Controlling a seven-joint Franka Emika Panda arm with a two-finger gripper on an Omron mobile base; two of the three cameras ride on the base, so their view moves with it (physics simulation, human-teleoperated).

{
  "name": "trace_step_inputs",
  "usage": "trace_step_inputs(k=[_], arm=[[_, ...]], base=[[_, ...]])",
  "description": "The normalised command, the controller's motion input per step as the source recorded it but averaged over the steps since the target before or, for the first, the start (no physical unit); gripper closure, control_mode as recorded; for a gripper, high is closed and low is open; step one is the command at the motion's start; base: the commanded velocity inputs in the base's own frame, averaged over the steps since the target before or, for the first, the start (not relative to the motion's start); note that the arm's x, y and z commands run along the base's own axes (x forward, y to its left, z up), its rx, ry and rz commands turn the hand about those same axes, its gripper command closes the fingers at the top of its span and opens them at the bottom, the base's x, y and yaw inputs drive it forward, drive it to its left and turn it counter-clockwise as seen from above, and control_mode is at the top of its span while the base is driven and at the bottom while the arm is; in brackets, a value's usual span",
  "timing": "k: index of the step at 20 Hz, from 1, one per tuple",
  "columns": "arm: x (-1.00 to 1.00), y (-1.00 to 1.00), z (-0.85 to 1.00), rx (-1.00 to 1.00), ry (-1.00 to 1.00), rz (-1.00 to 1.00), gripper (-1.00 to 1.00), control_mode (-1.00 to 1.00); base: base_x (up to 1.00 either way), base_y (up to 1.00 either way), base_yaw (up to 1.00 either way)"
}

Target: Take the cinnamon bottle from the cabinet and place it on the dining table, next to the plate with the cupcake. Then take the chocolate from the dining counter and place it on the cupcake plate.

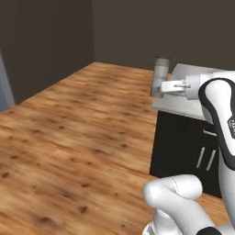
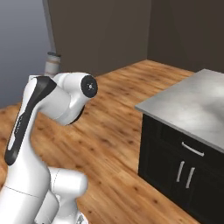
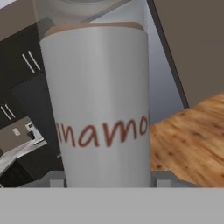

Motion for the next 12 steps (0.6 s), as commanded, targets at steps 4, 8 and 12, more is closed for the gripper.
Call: trace_step_inputs(k=[4, 8, 12], arm=[[0.00, 0.00, 0.00, 0.00, 0.00, 0.00, 1.00, 1.00], [0.00, 0.00, 0.00, 0.00, 0.00, 0.00, 1.00, 1.00], [0.00, 0.00, 0.00, 0.00, 0.00, 0.00, 1.00, 1.00]], base=[[0.94, 0.28, -0.12], [0.93, 0.28, -0.13], [0.92, 0.30, -0.14]])
